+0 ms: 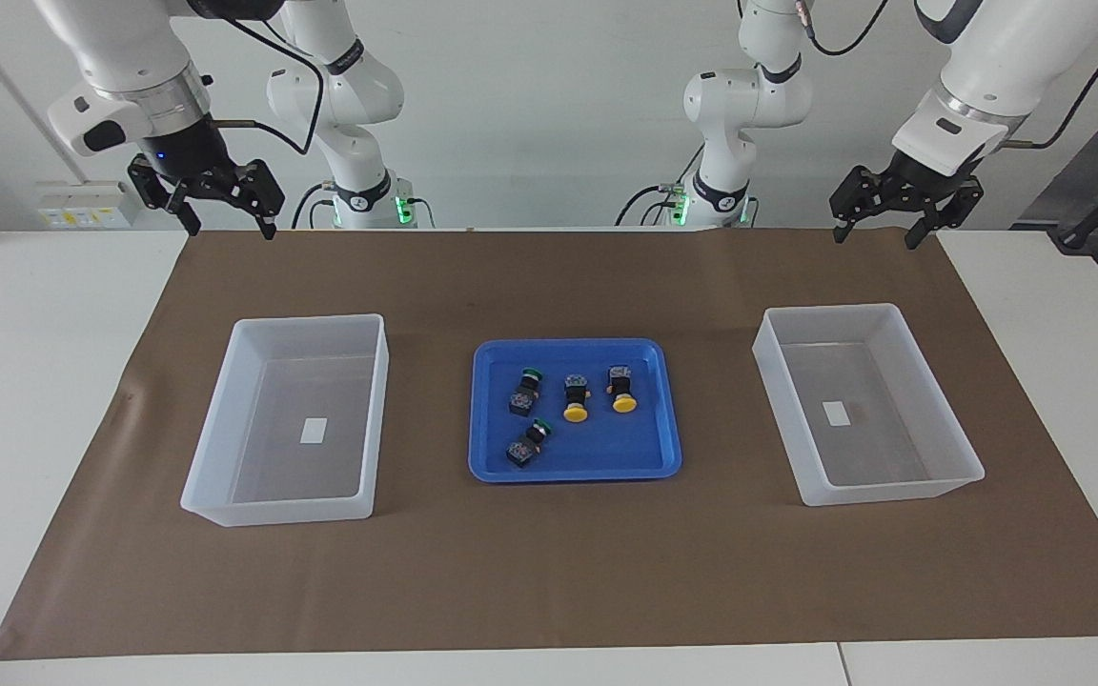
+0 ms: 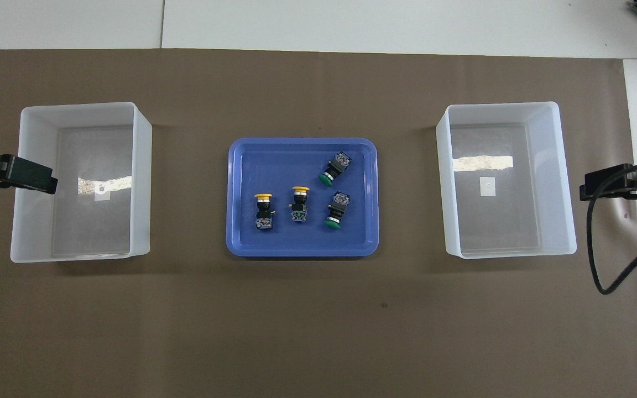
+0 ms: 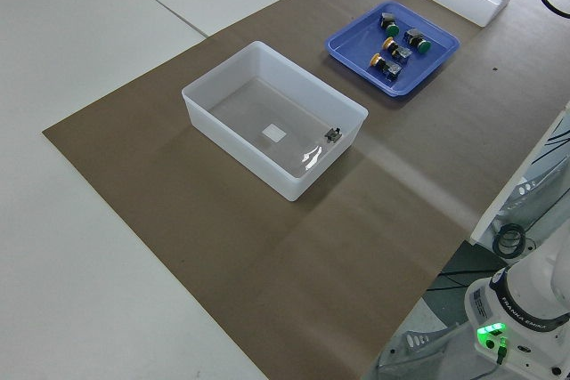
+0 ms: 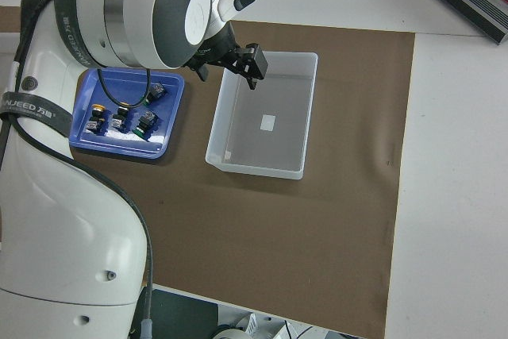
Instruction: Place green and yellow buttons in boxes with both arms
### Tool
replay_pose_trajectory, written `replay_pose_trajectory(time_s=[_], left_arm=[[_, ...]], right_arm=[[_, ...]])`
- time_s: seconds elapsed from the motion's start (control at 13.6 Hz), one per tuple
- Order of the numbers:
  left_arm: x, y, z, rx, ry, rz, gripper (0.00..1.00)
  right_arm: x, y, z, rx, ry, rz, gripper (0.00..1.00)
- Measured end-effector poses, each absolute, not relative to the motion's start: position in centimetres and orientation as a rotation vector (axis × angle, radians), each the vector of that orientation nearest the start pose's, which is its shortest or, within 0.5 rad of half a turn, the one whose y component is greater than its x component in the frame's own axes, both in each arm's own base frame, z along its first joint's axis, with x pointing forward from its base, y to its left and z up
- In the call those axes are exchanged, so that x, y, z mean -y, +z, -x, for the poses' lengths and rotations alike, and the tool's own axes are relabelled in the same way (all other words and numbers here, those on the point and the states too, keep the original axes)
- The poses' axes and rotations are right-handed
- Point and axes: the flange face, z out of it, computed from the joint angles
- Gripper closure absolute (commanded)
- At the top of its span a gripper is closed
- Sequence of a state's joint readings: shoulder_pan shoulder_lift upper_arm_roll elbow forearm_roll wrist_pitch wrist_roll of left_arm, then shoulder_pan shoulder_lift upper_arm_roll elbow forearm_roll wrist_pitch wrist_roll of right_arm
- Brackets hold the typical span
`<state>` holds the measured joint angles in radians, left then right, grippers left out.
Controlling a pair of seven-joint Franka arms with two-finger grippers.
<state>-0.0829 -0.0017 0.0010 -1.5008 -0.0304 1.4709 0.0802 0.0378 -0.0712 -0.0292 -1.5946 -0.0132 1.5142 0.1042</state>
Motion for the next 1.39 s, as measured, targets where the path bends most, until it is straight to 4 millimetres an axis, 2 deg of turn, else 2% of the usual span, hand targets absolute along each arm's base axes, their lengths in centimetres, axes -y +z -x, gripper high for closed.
replay_pose_trajectory(time_s=[0.59, 1.1, 1.25, 1.39], left_arm=[[4.8, 65.0, -54.2, -0.261, 0.045, 3.161, 0.0], [4.8, 65.0, -54.2, -0.261, 0.045, 3.161, 0.0], [4.8, 65.0, -54.2, -0.261, 0.045, 3.161, 0.0], [4.8, 65.0, -54.2, -0.261, 0.045, 3.161, 0.0]], right_arm=[[0.5, 64.5, -53.2, -0.103, -0.043, 3.172, 0.0], [0.3, 63.9, -53.6, -0.094, -0.082, 3.171, 0.0], [-1.0, 63.3, -54.4, -0.086, -0.128, 3.168, 0.0], [-3.5, 62.1, -55.6, -0.112, -0.173, 3.158, 0.0]])
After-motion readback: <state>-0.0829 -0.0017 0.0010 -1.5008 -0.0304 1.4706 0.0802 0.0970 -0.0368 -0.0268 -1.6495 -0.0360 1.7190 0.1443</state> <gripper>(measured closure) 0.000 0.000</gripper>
